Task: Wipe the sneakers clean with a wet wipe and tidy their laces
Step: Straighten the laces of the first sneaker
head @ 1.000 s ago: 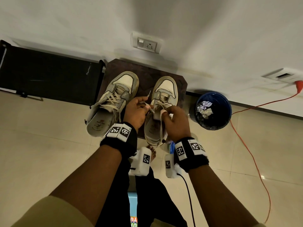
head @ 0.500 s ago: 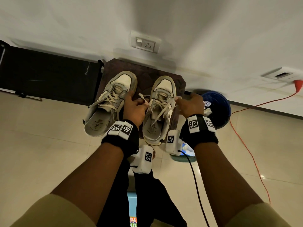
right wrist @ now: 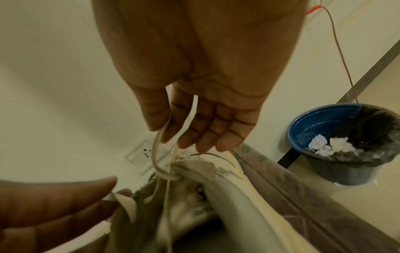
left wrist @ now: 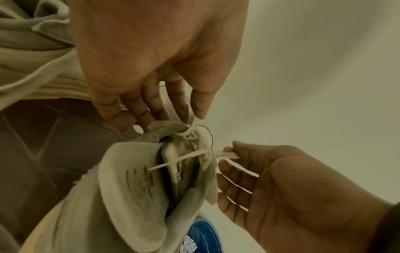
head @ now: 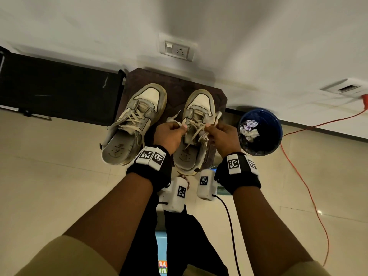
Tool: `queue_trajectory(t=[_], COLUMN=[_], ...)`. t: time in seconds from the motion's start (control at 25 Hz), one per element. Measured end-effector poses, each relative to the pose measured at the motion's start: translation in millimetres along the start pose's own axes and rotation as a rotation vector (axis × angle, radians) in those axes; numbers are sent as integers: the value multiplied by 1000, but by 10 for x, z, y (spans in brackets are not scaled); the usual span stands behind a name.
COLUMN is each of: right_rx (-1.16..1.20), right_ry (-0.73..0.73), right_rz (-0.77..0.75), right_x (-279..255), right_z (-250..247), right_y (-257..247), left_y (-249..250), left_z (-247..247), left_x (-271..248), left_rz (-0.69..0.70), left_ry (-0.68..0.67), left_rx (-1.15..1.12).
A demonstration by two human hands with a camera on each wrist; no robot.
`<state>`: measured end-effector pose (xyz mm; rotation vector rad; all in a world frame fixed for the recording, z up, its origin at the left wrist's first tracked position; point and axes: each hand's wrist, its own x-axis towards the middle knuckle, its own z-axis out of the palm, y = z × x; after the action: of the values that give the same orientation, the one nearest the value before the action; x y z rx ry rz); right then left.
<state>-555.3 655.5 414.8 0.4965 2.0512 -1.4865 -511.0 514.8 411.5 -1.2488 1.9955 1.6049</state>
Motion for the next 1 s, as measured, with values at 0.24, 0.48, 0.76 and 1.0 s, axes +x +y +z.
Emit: queue_trajectory(t=[0.24, 0.48, 0.76, 1.0], right_rx=[474, 87, -198, -178], right_ry=[154, 307, -208, -328], right_rz=[-143, -151, -184, -333], right_x=[-44, 84, -10, -77], right_z=[-135, -185, 75, 121], right_y=[-255, -180, -295, -326], left_y=[36, 116, 365, 502], left_z=[22, -24, 28, -63], left_x=[7, -73, -111, -55], left_rz=[-12, 154, 394, 461], left_ry=[39, 3, -86, -335], left_rx=[-174, -207, -37, 214])
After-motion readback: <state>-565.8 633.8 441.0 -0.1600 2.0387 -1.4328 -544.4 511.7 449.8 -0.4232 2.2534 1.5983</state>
